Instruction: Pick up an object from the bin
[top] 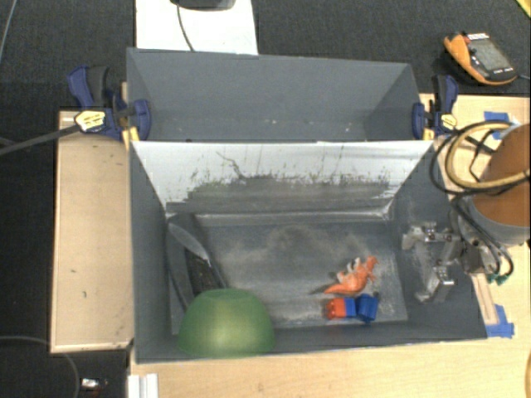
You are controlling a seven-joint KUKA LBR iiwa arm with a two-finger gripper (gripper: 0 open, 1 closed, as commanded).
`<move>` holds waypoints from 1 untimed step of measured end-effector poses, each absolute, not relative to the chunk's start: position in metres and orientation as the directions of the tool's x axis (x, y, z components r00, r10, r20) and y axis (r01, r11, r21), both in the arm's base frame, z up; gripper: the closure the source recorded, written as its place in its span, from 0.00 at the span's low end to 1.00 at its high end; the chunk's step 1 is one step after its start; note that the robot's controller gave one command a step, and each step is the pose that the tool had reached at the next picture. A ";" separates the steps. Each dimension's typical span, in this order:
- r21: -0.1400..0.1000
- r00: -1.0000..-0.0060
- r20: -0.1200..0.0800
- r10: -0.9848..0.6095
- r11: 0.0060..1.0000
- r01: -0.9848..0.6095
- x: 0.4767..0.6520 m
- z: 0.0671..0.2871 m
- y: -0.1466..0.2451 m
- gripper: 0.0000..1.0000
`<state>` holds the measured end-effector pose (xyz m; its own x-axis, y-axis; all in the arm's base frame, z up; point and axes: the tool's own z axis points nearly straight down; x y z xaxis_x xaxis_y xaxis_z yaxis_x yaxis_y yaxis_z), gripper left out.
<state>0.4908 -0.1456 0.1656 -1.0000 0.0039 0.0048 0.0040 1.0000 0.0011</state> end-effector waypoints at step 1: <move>-0.001 -1.000 -0.003 -0.002 1.000 -0.002 0.493 0.169 -0.145 0.00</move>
Offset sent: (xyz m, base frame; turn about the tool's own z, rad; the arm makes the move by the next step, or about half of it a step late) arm 0.0034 0.0773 -0.0347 0.0210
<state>0.4929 -0.1450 0.1695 -1.0000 -0.0021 -0.0029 -0.0021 1.0000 -0.0008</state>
